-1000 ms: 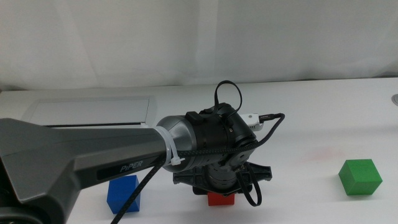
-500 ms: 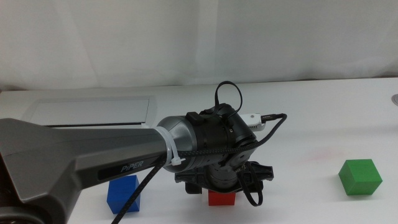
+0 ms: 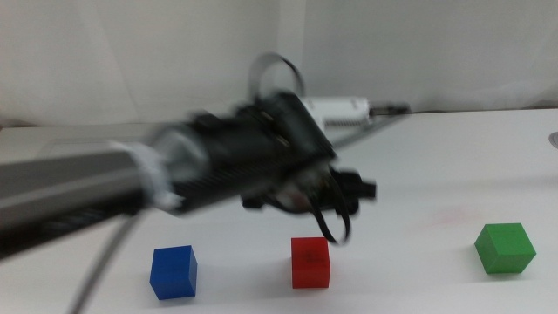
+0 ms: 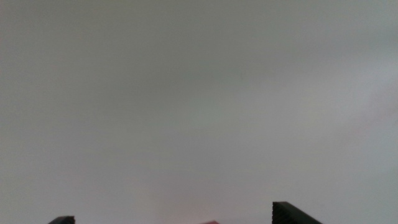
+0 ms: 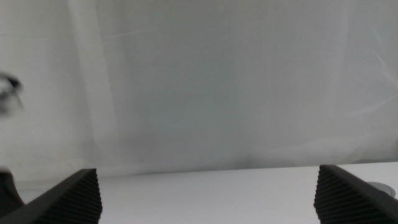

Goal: Stack red cubes first, then green, then blue cubes in a specific spot.

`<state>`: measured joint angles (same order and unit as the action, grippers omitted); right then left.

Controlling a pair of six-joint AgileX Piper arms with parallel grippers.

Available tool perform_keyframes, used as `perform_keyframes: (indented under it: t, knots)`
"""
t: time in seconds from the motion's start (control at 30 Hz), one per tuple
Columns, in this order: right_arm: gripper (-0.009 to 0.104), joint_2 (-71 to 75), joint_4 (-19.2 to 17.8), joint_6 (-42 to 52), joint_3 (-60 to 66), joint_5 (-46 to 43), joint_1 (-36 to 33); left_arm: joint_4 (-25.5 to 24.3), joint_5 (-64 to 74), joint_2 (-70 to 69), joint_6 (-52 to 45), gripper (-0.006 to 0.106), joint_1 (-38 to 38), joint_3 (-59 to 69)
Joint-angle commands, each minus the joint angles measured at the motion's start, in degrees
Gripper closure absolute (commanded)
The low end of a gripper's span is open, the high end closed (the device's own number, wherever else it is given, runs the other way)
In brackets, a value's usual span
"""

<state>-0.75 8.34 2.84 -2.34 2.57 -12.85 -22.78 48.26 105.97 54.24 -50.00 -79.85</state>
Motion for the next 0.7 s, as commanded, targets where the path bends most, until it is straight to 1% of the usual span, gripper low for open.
perform_keyframes:
  t: [0.0, 0.17, 0.2, 0.23, 0.27, 0.47, 0.53, 0.6, 0.67]
  knots:
    - [0.003, -0.30, -0.23, 0.20, -0.07, -1.27, -0.20, -0.62, -0.21, -4.17, -1.47, 0.023, 2.02, -0.05]
    - [0.003, -0.30, -0.11, -0.07, -0.07, -4.37, -0.20, -0.40, -0.24, -12.38, -11.48, 0.023, 7.80, -0.05]
    - [0.003, -0.30, 0.91, -0.06, -0.07, -4.61, -0.20, -0.29, -0.09, -14.12, -13.38, 0.023, 9.29, -0.05]
    - [0.003, -0.30, 6.07, -0.06, -0.19, -3.89, -0.20, -0.29, 0.16, -17.32, -15.63, 0.023, 12.59, 0.05]
    - [0.003, -0.30, 7.69, 0.07, -0.34, -3.04, -0.20, -0.29, 0.16, -19.06, -17.16, 0.023, 14.38, 0.05]
    - [0.004, -1.15, 9.82, 0.18, -1.70, -1.91, -0.20, 0.27, 0.26, -28.03, -24.62, 0.023, 26.78, 0.14]
    - [0.004, -2.73, 9.58, 0.18, -3.67, -0.31, -0.20, 3.47, 0.26, -30.63, -27.69, 0.023, 32.12, 0.28]
    - [0.004, -5.07, 8.76, 0.18, -6.17, 1.01, -0.20, 8.31, 0.41, -32.88, -32.45, 0.023, 36.92, 0.87]
    - [0.004, -8.22, 8.49, 0.18, -9.44, 2.32, -0.20, 14.44, 0.41, -35.34, -38.77, 0.023, 41.45, 2.41]
